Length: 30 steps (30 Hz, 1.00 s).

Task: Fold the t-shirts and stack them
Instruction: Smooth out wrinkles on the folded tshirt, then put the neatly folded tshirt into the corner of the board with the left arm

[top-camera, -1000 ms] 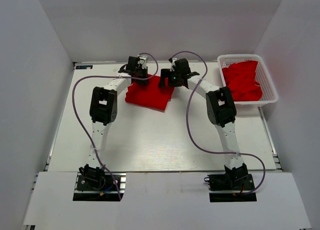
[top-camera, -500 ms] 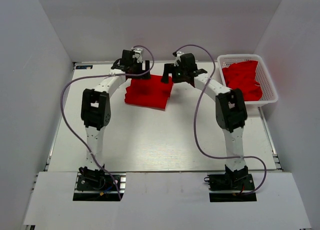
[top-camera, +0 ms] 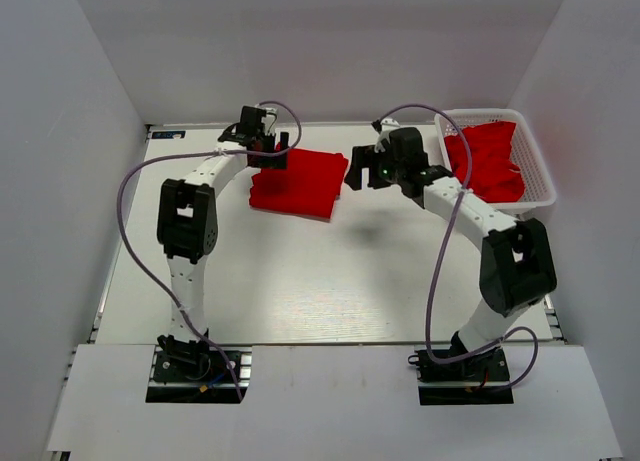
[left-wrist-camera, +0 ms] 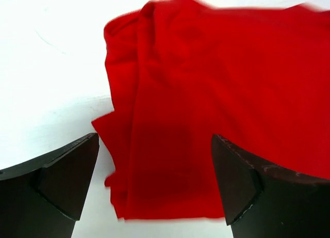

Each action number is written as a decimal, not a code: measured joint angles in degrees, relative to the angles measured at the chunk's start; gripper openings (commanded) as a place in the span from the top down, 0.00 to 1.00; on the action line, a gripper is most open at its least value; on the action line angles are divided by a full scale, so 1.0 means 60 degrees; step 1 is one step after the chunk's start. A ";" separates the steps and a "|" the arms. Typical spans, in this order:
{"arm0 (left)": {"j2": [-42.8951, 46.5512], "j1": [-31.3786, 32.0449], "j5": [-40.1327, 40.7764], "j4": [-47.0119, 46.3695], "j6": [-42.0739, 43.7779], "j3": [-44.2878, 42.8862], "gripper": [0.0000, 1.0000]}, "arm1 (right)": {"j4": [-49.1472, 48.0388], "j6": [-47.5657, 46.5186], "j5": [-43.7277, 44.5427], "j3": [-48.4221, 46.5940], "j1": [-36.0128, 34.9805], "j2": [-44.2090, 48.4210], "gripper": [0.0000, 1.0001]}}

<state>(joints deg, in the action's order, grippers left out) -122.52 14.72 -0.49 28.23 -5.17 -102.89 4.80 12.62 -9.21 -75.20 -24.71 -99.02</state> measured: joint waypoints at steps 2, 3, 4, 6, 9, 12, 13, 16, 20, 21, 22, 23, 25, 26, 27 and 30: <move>-0.0703 -0.0025 0.0102 0.0204 0.0076 -0.0375 0.03 | 0.0164 -0.0066 0.0270 0.0550 0.0000 0.0590 0.10; -0.0998 -0.0040 0.0120 0.0280 0.0113 -0.0495 0.05 | 0.0310 -0.0098 0.0426 0.0721 0.0000 0.0827 0.10; -0.1297 -0.0051 0.0127 0.0350 0.0146 -0.0586 0.08 | 0.0415 -0.0127 0.0579 0.0827 0.0000 0.1016 0.10; -0.1767 -0.0062 0.0113 0.0514 0.0175 -0.0729 0.14 | 0.0543 -0.0157 0.0856 0.1024 0.0000 0.1344 0.10; -0.1847 -0.0066 0.0135 0.0521 0.0146 -0.1027 0.35 | 0.0856 -0.0175 0.1311 0.1319 0.0007 0.1818 0.10; -0.1851 -0.0087 0.0153 0.0495 0.0062 -0.0984 0.61 | 0.1009 -0.0178 0.1665 0.1574 0.0011 0.2153 0.10; -0.1851 -0.0091 0.0157 0.0459 0.0055 -0.0914 0.66 | 0.1089 -0.0178 0.1763 0.1588 0.0018 0.2197 0.10; -0.1810 -0.0113 0.0066 0.0273 -0.0044 -0.0772 0.86 | 0.1228 -0.0175 0.1916 0.1588 0.0036 0.2204 0.10; -0.1778 -0.0251 -0.0011 0.0146 -0.0142 -0.0699 1.00 | 0.1304 -0.0175 0.2014 0.1588 0.0036 0.2204 0.10; -0.1774 -0.0310 0.0000 0.0138 -0.0149 -0.0699 1.00 | 0.1326 -0.0175 0.2018 0.1588 0.0036 0.2211 0.10; -0.1774 -0.0372 0.0022 0.0138 -0.0146 -0.0699 1.00 | 0.1359 -0.0186 0.2022 0.1588 0.0036 0.2218 0.10; -0.1763 -0.0448 0.0055 0.0146 -0.0138 -0.0699 1.00 | 0.1388 -0.0182 0.2022 0.1588 0.0040 0.2240 0.10; -0.1741 -0.0659 0.0171 0.0193 -0.0138 -0.0699 1.00 | 0.1428 -0.0178 0.2018 0.1588 0.0044 0.2306 0.10; -0.1723 -0.0787 0.0251 0.0226 -0.0135 -0.0699 1.00 | 0.1439 -0.0182 0.2018 0.1588 0.0044 0.2353 0.10; -0.1705 -0.0940 0.0368 0.0262 -0.0135 -0.0699 1.00 | 0.1439 -0.0182 0.2022 0.1588 0.0044 0.2393 0.10; -0.1632 -0.1494 0.0834 0.0310 -0.0127 -0.0637 1.00 | 0.1464 -0.0189 0.2040 0.1585 0.0044 0.2463 0.10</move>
<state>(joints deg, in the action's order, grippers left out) -132.31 5.76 4.51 30.09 -5.93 -106.72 13.58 11.49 3.03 -65.69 -24.45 -84.25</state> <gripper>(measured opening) 0.034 0.904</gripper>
